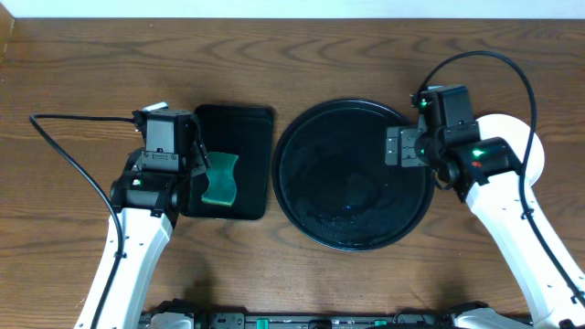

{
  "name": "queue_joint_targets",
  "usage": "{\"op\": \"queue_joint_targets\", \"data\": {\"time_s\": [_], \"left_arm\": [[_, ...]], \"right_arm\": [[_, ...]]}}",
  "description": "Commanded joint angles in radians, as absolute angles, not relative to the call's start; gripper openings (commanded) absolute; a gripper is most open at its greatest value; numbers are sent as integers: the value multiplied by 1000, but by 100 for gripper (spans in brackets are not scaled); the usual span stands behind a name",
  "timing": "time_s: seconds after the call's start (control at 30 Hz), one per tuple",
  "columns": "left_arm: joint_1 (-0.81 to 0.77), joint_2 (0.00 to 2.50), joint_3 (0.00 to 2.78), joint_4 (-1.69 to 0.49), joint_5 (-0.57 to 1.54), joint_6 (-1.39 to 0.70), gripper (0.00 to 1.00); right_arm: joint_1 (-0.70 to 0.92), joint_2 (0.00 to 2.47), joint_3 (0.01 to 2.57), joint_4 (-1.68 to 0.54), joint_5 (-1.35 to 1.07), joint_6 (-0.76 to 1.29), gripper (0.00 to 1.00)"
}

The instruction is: Clean dirty plates on tray and stack at the side

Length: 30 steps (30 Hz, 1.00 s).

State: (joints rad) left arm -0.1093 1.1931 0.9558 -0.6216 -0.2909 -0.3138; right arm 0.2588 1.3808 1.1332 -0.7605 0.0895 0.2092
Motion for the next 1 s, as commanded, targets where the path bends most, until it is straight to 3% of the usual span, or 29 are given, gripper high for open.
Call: {"op": "queue_joint_targets", "data": {"time_s": [0.0, 0.77, 0.97], "left_arm": [[-106, 1190, 972, -622, -304, -311, 80], [-106, 1190, 972, -622, -304, -311, 80], [-106, 1190, 972, -622, -304, -311, 80]], "right_arm": [[243, 1376, 1137, -762, 97, 202, 99], [244, 1376, 1134, -760, 97, 202, 99], [250, 1258, 1069, -762, 97, 202, 99]]}}
